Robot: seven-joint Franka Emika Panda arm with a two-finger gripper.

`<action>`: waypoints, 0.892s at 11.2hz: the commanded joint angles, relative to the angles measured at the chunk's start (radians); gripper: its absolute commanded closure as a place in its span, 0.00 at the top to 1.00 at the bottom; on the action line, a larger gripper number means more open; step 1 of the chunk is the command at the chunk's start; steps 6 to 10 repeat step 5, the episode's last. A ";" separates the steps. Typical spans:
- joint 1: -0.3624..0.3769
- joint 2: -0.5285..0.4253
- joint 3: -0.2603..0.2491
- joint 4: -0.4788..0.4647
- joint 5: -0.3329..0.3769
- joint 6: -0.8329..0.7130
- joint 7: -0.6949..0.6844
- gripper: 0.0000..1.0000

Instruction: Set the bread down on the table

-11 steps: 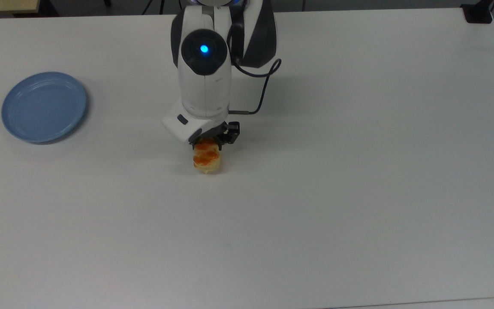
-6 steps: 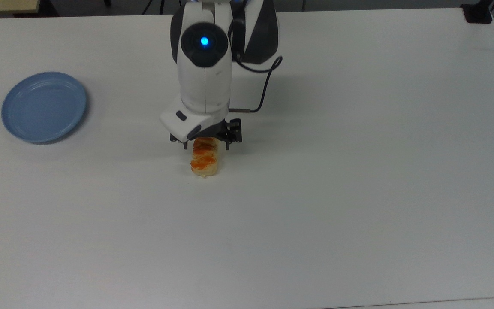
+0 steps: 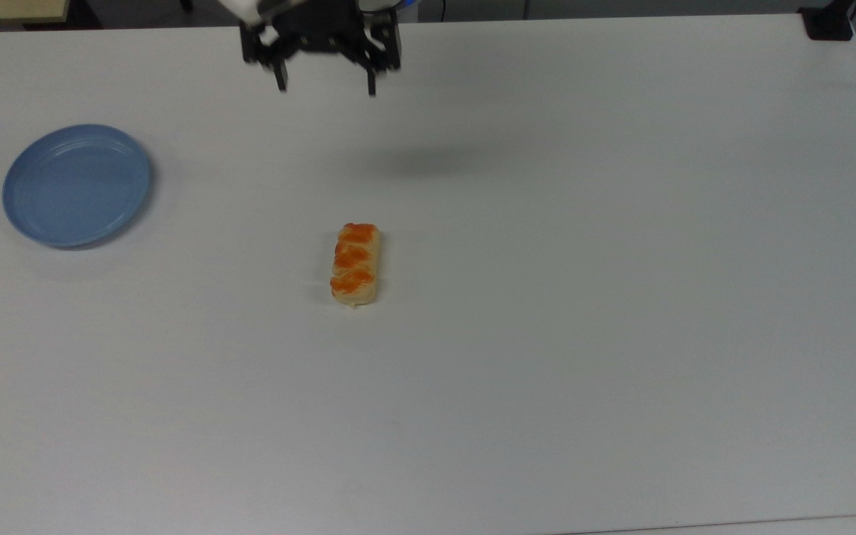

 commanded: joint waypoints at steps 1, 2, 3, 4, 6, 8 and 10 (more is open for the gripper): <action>-0.027 -0.085 -0.001 -0.065 -0.003 -0.016 -0.028 1.00; -0.025 -0.085 -0.001 -0.063 -0.003 -0.012 -0.028 1.00; -0.025 -0.085 -0.002 -0.062 -0.003 -0.012 -0.028 1.00; -0.027 -0.085 -0.007 -0.060 -0.003 -0.012 -0.028 1.00; -0.027 -0.087 -0.009 -0.059 -0.003 -0.013 -0.029 1.00; -0.027 -0.087 -0.009 -0.059 -0.003 -0.013 -0.029 1.00; -0.027 -0.087 -0.009 -0.059 -0.003 -0.013 -0.029 1.00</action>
